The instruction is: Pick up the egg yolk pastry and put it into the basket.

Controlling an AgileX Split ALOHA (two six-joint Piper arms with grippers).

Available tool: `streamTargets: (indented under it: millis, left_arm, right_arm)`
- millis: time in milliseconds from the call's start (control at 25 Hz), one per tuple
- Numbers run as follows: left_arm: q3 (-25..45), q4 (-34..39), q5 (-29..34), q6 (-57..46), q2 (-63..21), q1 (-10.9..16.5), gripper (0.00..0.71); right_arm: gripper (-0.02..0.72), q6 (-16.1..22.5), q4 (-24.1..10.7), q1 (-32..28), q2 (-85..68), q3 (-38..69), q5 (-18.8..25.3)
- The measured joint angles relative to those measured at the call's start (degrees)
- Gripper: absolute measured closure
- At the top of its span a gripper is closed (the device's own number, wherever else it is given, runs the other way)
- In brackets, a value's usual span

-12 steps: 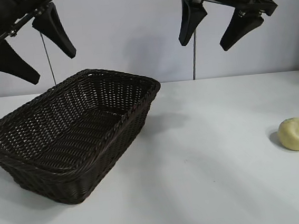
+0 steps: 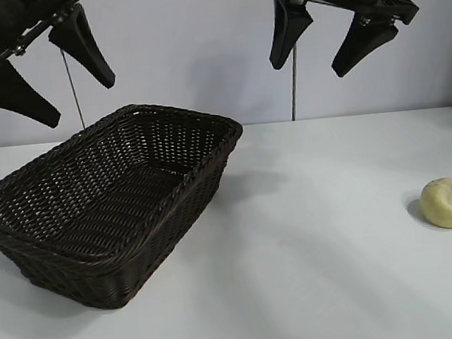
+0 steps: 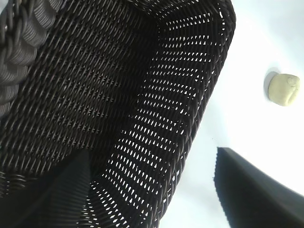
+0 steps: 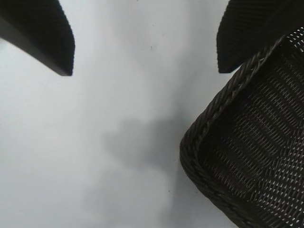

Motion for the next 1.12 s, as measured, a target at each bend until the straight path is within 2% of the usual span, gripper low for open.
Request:
streamTargets:
  millis: [840,1120]
  left_arm:
    - [0.0,0.0,-1.5,-0.1,0.0,0.0,0.179]
    - [0.0,1.2,0.4,-6.1,-1.7,0.0,0.179]
  right_arm:
    - [0.113,0.0,-0.1,0.0,0.0,0.0,0.1]
    - [0.113,0.0,-0.1,0.0,0.0,0.0,0.1]
